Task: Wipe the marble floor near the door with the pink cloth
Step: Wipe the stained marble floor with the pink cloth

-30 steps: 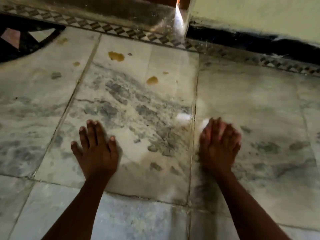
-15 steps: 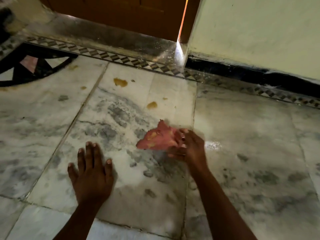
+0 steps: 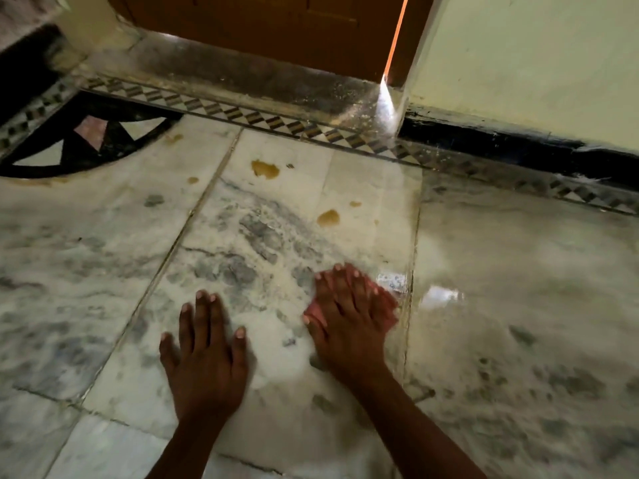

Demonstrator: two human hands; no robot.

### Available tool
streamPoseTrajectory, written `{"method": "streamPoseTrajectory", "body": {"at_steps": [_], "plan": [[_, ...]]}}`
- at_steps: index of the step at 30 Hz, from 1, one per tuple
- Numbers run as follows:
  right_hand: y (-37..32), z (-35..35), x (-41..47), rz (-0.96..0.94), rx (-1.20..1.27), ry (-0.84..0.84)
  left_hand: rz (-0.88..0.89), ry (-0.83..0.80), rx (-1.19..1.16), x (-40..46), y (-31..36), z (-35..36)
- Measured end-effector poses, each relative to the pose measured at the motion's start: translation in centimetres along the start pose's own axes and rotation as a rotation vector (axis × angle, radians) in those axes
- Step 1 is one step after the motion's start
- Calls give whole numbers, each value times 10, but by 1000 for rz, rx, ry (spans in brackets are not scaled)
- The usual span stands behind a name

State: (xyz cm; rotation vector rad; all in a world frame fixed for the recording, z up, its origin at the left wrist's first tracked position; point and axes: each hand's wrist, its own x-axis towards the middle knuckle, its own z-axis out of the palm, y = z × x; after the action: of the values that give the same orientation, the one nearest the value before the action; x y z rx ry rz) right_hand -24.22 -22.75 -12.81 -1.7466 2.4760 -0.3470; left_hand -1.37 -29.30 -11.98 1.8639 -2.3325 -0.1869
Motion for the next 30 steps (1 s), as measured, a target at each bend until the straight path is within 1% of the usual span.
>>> {"method": "streamPoseTrajectory", "body": {"at_steps": [1,2,4,5,6,7,8,9,10,11,12,14,15,17,19,20,21,22,23,24,25,26,27,28,30], "plan": [[16,-6,0,60,-7,2,1,2,2,2,0,0],[32,-11,5,169,-4,20,-7,0,1,5,-1,-1],[53,-16,31,483,28,36,-17,-18,-3,1,2,-1],[51,-15,52,603,41,51,-14,-10,-1,0,3,0],[40,-15,71,630,53,70,-20,-5,-4,0,2,0],[26,-13,84,555,38,41,-27,-5,-19,1,1,-1],[9,-13,89,436,14,-31,-25,1,-45,2,0,-2],[-2,-7,83,305,-7,-81,-15,12,-72,5,0,-3],[-8,-6,69,197,-11,-85,-13,18,-96,12,0,-5],[-7,-9,49,144,-13,-80,-14,11,-111,21,0,-7],[-1,-12,24,138,-24,-84,-14,4,-127,32,2,-10],[28,-20,-14,246,-41,-100,15,-6,-133,58,6,-13],[47,-24,-17,313,-31,-91,29,-10,-133,69,9,-11],[78,-30,13,492,-6,-27,38,-11,-133,82,15,-5],[88,-21,69,667,74,69,49,33,-104,84,16,6],[84,-18,97,719,82,116,53,44,-99,86,16,9],[78,-13,112,718,63,140,60,41,-92,85,16,11],[68,-10,117,631,49,129,60,40,-83,84,17,11],[58,-6,109,485,42,75,60,56,-78,83,15,12],[50,-6,90,339,45,19,64,71,-77,84,16,10],[45,-10,63,244,40,-28,65,71,-83,86,16,8],[48,-17,33,221,24,-58,64,63,-89,87,17,5],[60,-25,6,267,9,-78,64,56,-89,85,19,3],[77,-32,-9,369,1,-68,67,54,-81,83,19,2],[117,-47,2,630,18,-21,67,64,-74,83,18,2]]}}
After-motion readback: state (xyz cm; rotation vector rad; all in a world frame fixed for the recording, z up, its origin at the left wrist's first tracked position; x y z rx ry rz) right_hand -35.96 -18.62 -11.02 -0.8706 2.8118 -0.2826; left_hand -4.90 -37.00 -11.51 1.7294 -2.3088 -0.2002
